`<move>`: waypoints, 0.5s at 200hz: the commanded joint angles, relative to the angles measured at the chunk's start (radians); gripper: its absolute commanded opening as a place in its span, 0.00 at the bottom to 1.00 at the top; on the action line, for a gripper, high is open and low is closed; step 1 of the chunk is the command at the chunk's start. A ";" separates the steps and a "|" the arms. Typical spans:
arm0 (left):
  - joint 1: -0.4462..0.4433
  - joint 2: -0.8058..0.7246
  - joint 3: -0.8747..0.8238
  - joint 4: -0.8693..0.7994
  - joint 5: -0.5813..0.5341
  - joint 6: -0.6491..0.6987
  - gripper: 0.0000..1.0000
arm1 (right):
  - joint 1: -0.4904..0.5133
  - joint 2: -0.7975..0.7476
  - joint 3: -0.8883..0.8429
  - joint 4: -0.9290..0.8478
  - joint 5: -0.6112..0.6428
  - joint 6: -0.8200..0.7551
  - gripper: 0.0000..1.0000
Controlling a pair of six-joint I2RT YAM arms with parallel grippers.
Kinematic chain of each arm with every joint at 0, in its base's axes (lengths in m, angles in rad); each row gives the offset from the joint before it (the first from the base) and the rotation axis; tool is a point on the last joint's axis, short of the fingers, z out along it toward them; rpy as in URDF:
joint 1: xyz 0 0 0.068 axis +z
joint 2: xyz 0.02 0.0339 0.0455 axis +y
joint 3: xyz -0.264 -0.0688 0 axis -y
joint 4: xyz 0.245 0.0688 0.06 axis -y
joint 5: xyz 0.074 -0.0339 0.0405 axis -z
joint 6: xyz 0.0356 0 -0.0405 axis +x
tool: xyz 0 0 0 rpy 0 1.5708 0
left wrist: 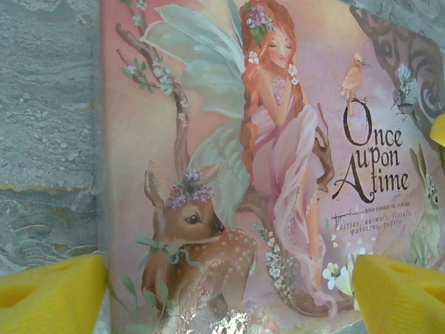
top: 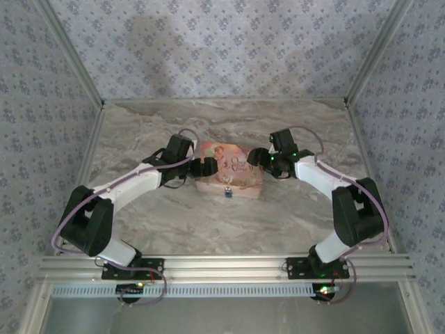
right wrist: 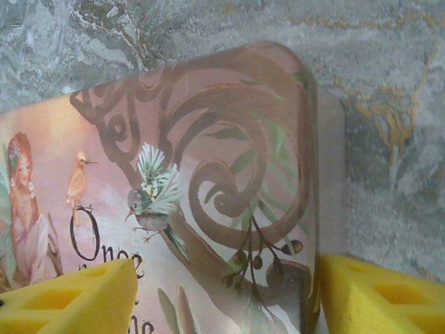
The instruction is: Unlock a padlock with a key
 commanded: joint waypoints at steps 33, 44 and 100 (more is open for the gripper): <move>-0.029 0.042 0.027 0.110 -0.009 -0.062 0.90 | 0.014 0.083 0.091 -0.021 -0.083 -0.045 0.70; -0.028 0.057 0.042 0.110 -0.013 -0.061 0.90 | 0.013 0.098 0.105 -0.028 -0.081 -0.054 0.70; -0.029 0.116 0.106 0.095 -0.024 -0.052 0.90 | -0.006 0.164 0.194 -0.081 -0.069 -0.099 0.70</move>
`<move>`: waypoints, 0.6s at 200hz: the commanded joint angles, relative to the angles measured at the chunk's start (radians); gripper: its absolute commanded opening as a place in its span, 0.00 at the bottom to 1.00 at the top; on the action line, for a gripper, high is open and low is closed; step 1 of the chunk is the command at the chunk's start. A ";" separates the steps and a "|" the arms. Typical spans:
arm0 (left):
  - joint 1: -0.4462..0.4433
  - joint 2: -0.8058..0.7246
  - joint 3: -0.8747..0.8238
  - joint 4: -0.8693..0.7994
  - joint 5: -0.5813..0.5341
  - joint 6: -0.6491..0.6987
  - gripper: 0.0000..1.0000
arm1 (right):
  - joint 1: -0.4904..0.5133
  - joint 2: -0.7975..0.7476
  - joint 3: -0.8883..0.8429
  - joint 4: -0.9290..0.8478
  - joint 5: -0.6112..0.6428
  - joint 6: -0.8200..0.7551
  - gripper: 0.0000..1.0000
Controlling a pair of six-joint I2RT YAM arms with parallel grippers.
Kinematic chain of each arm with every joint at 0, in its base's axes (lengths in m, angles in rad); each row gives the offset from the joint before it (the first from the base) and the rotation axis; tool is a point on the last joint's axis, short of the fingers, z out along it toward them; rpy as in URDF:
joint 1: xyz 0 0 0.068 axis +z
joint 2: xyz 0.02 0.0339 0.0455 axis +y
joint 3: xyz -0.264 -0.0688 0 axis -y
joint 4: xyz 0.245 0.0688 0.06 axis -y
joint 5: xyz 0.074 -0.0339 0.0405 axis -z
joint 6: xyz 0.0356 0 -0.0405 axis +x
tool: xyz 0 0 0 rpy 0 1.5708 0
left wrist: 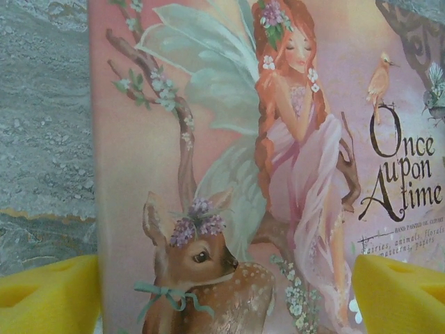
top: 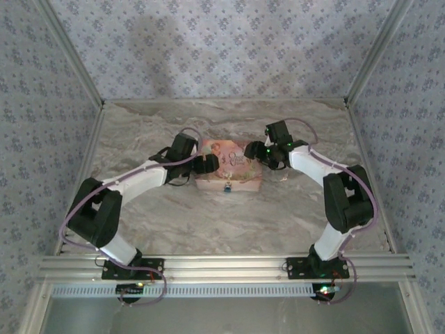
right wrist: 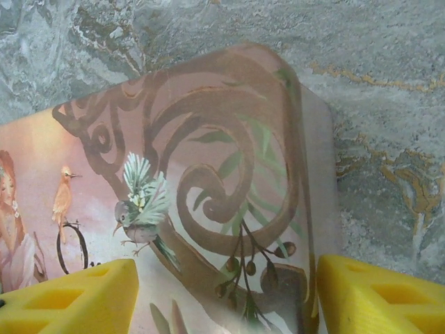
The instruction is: Unlock a padlock with a key
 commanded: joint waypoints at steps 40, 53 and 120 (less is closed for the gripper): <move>-0.021 -0.004 0.047 0.039 0.006 -0.015 0.91 | -0.009 0.020 0.059 -0.096 -0.033 -0.068 0.73; -0.020 -0.026 0.042 0.022 -0.014 -0.009 0.92 | -0.017 0.010 0.056 -0.119 -0.021 -0.078 0.74; -0.010 -0.199 -0.028 -0.112 -0.110 0.025 0.93 | -0.045 -0.171 0.004 -0.266 0.131 -0.156 0.75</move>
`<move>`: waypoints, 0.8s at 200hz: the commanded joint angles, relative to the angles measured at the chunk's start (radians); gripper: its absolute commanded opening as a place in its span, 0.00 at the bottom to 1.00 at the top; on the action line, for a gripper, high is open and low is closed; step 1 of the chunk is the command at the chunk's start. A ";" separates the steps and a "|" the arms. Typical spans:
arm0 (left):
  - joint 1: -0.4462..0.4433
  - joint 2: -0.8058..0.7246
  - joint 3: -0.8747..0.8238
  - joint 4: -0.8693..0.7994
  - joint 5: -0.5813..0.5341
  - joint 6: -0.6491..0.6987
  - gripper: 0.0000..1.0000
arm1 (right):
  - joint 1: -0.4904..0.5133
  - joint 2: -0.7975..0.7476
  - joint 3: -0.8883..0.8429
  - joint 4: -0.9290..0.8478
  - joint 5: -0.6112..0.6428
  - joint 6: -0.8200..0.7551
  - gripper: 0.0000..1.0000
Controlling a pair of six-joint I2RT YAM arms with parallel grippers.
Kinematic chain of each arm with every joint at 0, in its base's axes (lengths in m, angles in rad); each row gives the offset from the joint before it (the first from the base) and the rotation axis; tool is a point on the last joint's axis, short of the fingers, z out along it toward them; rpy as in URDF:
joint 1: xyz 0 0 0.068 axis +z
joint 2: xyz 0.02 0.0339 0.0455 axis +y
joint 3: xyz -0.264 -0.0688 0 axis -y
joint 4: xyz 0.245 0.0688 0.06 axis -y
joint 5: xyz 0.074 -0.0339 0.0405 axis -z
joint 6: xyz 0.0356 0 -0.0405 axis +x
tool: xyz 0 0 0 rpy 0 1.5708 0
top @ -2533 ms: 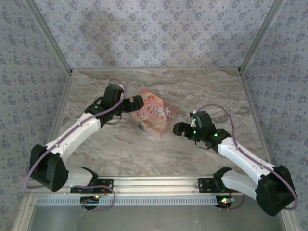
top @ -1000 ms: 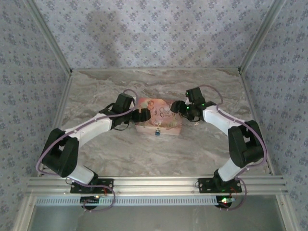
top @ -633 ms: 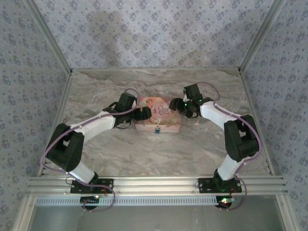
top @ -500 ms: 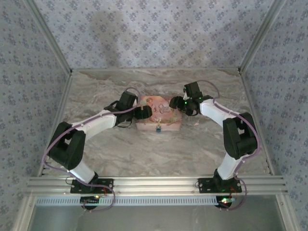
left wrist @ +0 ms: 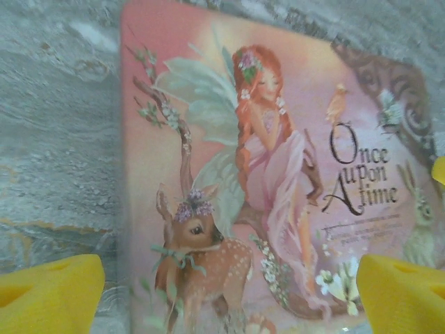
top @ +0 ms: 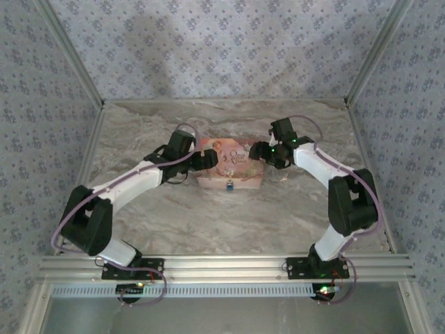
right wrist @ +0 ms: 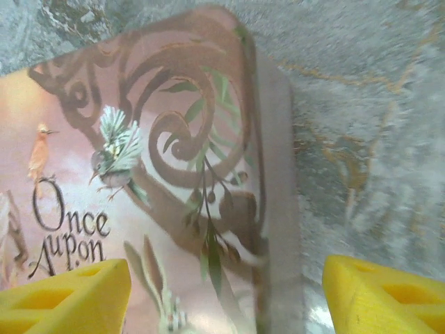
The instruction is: Unlock a padlock with a key
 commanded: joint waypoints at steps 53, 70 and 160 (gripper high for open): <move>-0.154 -0.204 -0.086 -0.146 -0.105 -0.021 0.91 | -0.092 -0.141 -0.015 -0.277 0.244 -0.092 0.63; -0.227 -0.221 -0.109 -0.120 -0.129 -0.064 0.91 | -0.130 -0.109 -0.017 -0.295 0.262 -0.098 0.58; -0.504 -0.074 0.082 -0.193 -0.279 -0.064 0.90 | -0.157 0.083 -0.024 -0.244 0.257 -0.094 0.46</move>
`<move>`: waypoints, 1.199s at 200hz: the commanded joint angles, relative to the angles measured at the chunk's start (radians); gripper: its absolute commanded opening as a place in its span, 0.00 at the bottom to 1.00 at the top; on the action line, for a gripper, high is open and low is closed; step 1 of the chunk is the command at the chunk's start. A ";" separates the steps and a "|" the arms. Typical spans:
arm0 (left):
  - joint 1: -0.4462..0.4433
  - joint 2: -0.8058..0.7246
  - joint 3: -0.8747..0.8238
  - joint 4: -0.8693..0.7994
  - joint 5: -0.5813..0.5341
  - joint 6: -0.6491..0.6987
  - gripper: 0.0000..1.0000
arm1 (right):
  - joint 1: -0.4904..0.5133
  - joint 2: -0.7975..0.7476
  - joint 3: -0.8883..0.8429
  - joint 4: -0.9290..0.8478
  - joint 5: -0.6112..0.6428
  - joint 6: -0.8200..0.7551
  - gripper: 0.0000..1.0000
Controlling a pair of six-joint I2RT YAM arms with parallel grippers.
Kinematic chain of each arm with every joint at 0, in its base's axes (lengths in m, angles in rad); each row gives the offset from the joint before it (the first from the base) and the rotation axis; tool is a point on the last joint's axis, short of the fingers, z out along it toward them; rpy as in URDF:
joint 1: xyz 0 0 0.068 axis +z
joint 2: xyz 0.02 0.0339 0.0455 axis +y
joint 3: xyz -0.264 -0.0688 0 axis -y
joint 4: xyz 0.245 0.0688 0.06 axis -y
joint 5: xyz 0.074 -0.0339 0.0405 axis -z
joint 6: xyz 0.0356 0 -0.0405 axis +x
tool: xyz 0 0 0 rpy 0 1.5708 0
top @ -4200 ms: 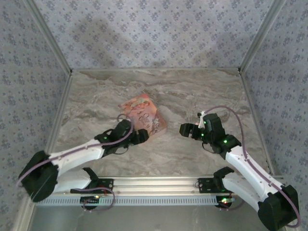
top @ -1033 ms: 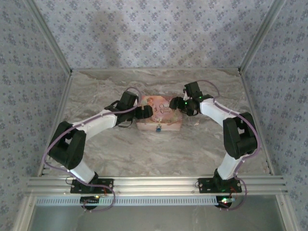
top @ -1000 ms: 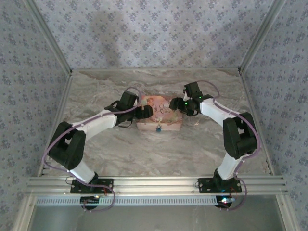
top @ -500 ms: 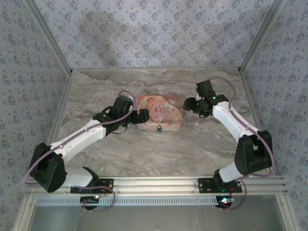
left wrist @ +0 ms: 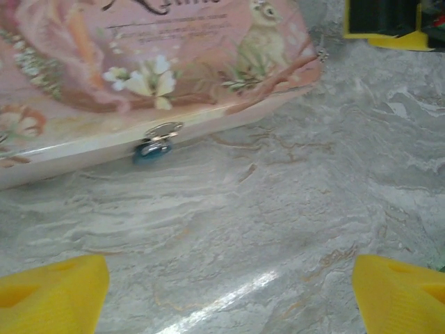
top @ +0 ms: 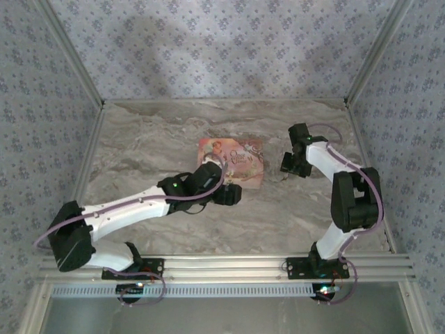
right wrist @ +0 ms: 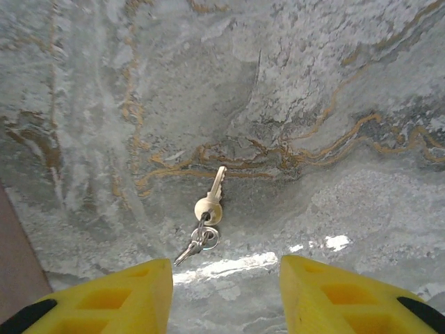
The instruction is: Unlock a padlock with a key
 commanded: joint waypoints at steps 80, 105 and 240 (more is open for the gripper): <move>-0.061 0.074 0.109 -0.053 -0.073 -0.003 0.89 | 0.006 0.121 0.032 0.020 -0.030 -0.008 0.38; -0.061 0.076 0.101 -0.053 -0.069 -0.007 0.89 | 0.006 0.134 0.033 0.032 -0.028 -0.008 0.35; -0.061 0.053 0.070 -0.045 -0.089 -0.018 0.89 | -0.010 0.130 -0.044 0.116 -0.089 -0.009 0.00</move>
